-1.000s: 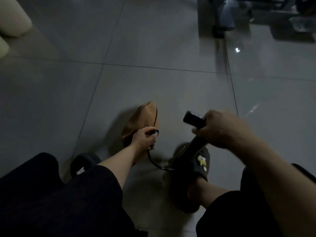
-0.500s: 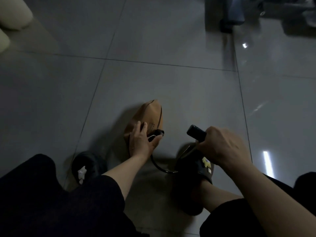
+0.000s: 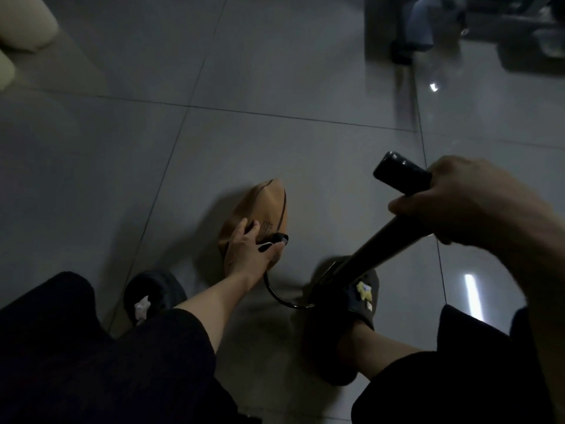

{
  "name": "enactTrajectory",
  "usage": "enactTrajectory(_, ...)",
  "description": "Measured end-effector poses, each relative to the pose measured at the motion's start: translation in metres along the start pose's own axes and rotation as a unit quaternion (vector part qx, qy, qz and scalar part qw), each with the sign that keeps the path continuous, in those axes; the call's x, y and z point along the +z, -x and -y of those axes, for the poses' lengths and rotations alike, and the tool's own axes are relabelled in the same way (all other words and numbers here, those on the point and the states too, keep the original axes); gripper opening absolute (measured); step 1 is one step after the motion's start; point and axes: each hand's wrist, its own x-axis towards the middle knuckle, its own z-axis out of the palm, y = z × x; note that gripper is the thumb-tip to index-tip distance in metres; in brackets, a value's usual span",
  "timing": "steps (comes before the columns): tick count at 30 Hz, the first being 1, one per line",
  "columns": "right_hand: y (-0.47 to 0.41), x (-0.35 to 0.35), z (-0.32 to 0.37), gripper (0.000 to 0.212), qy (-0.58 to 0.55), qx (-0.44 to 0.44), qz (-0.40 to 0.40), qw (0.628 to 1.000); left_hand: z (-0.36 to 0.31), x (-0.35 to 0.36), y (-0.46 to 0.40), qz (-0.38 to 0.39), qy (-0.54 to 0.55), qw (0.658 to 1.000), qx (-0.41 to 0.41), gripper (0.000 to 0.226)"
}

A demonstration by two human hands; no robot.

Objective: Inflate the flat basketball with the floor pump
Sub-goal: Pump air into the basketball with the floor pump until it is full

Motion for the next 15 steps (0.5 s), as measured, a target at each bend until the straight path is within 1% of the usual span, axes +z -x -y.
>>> enactTrajectory(2, 0.003, 0.018, 0.007, 0.027, 0.013, -0.004, -0.01, 1.0, 0.0, 0.001, -0.001, -0.001, -0.003, 1.0, 0.003, 0.08)
enactTrajectory(4, 0.004, 0.049, 0.015, 0.018, 0.033, -0.032, -0.011, 0.999, 0.0, 0.002, -0.002, 0.0, -0.003, 1.0, 0.007, 0.081)
enactTrajectory(6, 0.001, 0.075, 0.019, 0.013, 0.048, -0.056, -0.013, 0.997, 0.002, 0.003, -0.003, 0.0, 0.008, 1.0, 0.009, 0.08)
enactTrajectory(11, -0.008, 0.106, 0.008, 0.023, 0.056, -0.018, -0.018, 0.998, 0.002, 0.004, -0.007, 0.002, 0.014, 1.0, -0.004, 0.078)
enactTrajectory(15, -0.008, 0.11, -0.003, 0.026, 0.036, -0.013, -0.006, 0.999, 0.0, 0.005, -0.009, 0.0, 0.023, 1.0, -0.014, 0.08)
